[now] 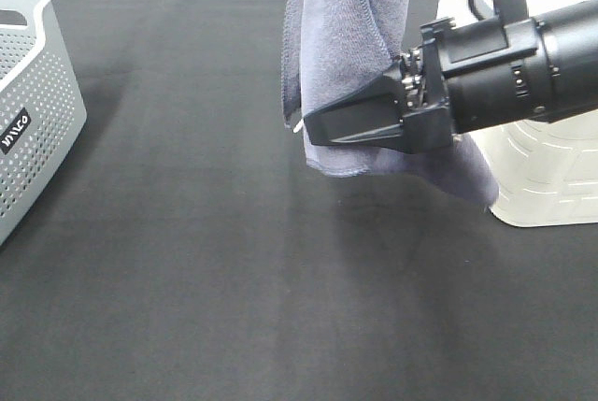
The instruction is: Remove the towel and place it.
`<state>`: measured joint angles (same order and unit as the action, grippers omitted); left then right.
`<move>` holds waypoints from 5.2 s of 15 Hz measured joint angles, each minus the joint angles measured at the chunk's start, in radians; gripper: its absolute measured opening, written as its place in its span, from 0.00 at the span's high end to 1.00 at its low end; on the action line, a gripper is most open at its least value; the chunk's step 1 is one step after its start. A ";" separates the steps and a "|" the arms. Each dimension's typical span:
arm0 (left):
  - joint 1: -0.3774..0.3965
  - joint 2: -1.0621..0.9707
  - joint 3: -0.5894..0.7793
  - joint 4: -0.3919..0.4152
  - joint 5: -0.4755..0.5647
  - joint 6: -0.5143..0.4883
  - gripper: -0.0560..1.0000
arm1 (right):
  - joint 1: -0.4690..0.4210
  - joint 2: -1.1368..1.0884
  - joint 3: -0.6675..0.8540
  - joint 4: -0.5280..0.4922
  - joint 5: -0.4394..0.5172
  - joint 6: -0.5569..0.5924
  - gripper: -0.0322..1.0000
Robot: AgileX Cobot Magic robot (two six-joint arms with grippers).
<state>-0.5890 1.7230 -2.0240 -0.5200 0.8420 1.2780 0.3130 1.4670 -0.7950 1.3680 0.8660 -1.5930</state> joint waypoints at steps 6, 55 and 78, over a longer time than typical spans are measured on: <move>0.000 0.000 0.000 0.005 0.001 -0.018 0.95 | 0.000 -0.073 0.000 -0.093 0.001 0.080 0.87; 0.011 0.151 0.053 1.133 -0.002 -1.498 0.95 | 0.000 0.253 -0.848 -1.065 -0.261 0.593 0.96; 0.156 0.453 0.053 0.692 0.348 -1.076 0.95 | 0.000 0.607 -0.891 -0.949 0.118 0.790 0.96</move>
<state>-0.4330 2.1760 -1.9710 0.1720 1.1900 0.2020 0.3130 2.0740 -1.6860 0.4190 0.9840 -0.8030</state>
